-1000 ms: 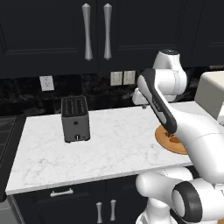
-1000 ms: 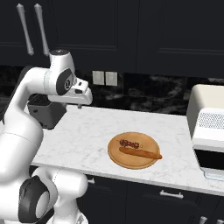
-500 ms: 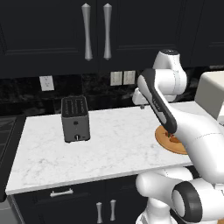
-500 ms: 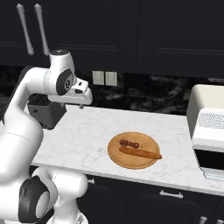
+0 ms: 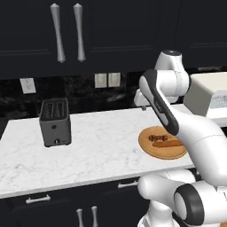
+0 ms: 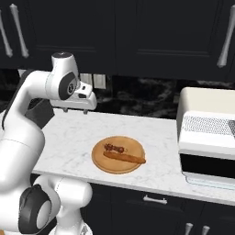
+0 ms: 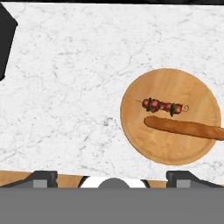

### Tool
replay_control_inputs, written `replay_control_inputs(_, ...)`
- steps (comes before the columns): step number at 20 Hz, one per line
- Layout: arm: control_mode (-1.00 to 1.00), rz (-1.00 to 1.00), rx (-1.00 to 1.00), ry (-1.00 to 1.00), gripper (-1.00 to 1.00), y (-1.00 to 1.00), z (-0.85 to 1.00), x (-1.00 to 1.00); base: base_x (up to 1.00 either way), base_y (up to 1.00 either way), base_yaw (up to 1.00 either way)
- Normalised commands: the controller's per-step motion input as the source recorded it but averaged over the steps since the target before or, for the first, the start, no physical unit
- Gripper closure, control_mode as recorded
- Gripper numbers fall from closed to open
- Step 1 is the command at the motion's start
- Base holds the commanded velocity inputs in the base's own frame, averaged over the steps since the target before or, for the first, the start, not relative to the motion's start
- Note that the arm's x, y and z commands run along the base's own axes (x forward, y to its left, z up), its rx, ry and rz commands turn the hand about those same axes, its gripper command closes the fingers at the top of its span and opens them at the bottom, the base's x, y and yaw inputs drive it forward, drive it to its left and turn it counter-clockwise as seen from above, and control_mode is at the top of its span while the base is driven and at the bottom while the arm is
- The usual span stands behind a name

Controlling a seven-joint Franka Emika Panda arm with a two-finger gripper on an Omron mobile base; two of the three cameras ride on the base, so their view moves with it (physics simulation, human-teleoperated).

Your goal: Pick up the kebab skewer and baguette bread, and place them inside the toaster oven. Close the toaster oven door and start by setting the timer.

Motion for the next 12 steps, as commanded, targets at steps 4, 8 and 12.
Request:
replay_control_inputs(4, 1.0, 0.0, 0.0, 0.0, -1.0, 0.0, 0.0, 0.0, 0.0, -0.51, 0.0)
replay_control_inputs(8, 1.0, 0.0, 0.0, 0.0, -1.0, 0.0, 0.0, 0.0, 0.0, -0.58, 0.0)
replay_control_inputs(12, 1.0, 0.0, 0.0, 0.0, -1.0, 0.0, 0.0, 0.0, 0.0, -0.51, 0.0)
